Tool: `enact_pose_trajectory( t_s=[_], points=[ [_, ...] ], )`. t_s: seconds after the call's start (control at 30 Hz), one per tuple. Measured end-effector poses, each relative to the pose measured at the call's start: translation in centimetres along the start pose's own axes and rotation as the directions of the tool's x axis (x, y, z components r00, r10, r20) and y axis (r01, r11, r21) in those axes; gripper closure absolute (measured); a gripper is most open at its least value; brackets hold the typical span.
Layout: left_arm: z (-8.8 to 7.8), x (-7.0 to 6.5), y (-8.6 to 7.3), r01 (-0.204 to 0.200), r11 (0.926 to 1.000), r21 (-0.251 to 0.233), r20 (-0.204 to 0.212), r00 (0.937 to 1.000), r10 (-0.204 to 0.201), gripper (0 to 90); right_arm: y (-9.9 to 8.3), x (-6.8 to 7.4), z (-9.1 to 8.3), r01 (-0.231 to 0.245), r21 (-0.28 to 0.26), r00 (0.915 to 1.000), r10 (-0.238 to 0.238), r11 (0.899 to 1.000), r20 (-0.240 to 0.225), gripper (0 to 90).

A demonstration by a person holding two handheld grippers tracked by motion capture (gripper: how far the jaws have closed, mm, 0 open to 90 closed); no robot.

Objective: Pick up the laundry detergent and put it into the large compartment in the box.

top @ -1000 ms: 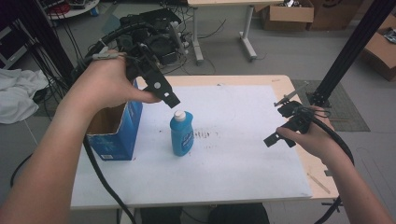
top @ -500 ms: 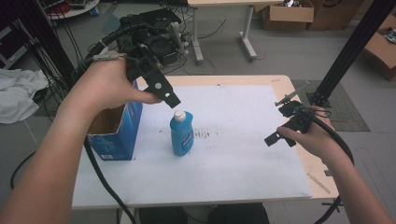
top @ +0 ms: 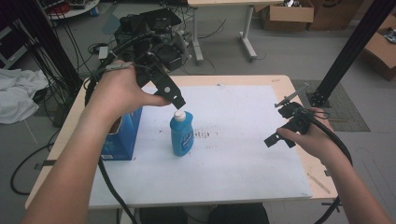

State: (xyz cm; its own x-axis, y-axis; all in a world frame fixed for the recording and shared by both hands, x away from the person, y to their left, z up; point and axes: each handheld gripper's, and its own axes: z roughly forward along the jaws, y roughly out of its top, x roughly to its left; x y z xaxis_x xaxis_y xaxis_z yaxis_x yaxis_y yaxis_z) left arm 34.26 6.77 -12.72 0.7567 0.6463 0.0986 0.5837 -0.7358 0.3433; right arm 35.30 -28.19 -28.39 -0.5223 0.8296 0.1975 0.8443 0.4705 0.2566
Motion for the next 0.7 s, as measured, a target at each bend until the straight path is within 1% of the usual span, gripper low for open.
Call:
enact_pose_trajectory(
  t_s=[0.03,0.07,0.2,0.23,0.27,0.3,0.33,0.37,0.47,0.57,0.6,0.63,0.7],
  points=[
    [0.3,0.0,0.1,0.007,1.0000,0.004,0.000,1.0000,-0.007,15.1,0.0,0.0,0.0,-0.001,-0.001,1.0000,0.001,1.000,-0.002,23.5],
    [0.9,0.0,0.2,0.025,0.9997,0.006,-0.007,0.9997,-0.025,15.1,0.0,-0.1,0.1,0.000,-0.003,1.0000,0.000,1.000,-0.004,23.5],
    [1.7,0.1,0.3,0.042,0.9991,0.009,-0.007,0.9991,-0.042,15.3,0.0,-0.1,0.2,-0.001,-0.001,1.0000,0.000,1.000,-0.004,23.5],
    [2.0,0.1,0.3,0.050,0.9987,0.011,-0.009,0.9987,-0.050,15.3,0.0,-0.1,0.3,-0.001,0.000,1.0000,0.001,1.000,-0.005,23.5],
    [2.6,0.1,0.4,0.057,0.9982,0.018,-0.011,0.9983,-0.057,15.3,0.0,-0.1,0.4,0.005,0.002,1.0000,-0.005,1.000,-0.006,23.5],
    [2.6,0.1,0.4,0.057,0.9982,0.018,-0.011,0.9983,-0.057,15.4,0.0,-0.1,0.4,0.005,0.002,1.0000,-0.005,1.000,-0.006,23.5],
    [3.3,0.1,0.4,0.070,0.9972,0.025,-0.010,0.9975,-0.070,15.4,0.1,-0.1,0.5,0.003,0.001,1.0000,-0.003,1.000,-0.009,23.5],
    [3.3,0.1,0.4,0.070,0.9972,0.025,-0.010,0.9975,-0.070,15.5,0.1,-0.1,0.5,0.003,0.001,1.0000,-0.003,1.000,-0.009,23.5],
    [4.3,0.1,0.4,0.084,0.9959,0.035,-0.010,0.9965,-0.083,15.5,0.1,-0.2,0.8,0.008,0.004,0.9999,-0.008,1.000,-0.009,23.5],
    [5.3,0.2,0.4,0.109,0.9933,0.038,-0.011,0.9940,-0.108,15.5,0.2,-0.2,0.8,0.007,0.006,0.9999,-0.007,1.000,-0.009,23.5],
    [5.9,0.2,0.3,0.120,0.9918,0.043,-0.016,0.9927,-0.120,15.4,0.2,-0.1,0.9,0.010,0.009,0.9999,-0.010,1.000,-0.010,23.5],
    [5.9,0.2,0.3,0.120,0.9918,0.043,-0.016,0.9927,-0.120,15.4,0.3,-0.1,1.0,0.007,0.008,0.9999,-0.007,1.000,-0.012,23.5],
    [6.6,0.3,0.4,0.135,0.9895,0.052,-0.017,0.9908,-0.134,15.4,0.3,-0.2,1.0,0.010,0.005,0.9999,-0.010,1.000,-0.011,23.5]
  ],
)
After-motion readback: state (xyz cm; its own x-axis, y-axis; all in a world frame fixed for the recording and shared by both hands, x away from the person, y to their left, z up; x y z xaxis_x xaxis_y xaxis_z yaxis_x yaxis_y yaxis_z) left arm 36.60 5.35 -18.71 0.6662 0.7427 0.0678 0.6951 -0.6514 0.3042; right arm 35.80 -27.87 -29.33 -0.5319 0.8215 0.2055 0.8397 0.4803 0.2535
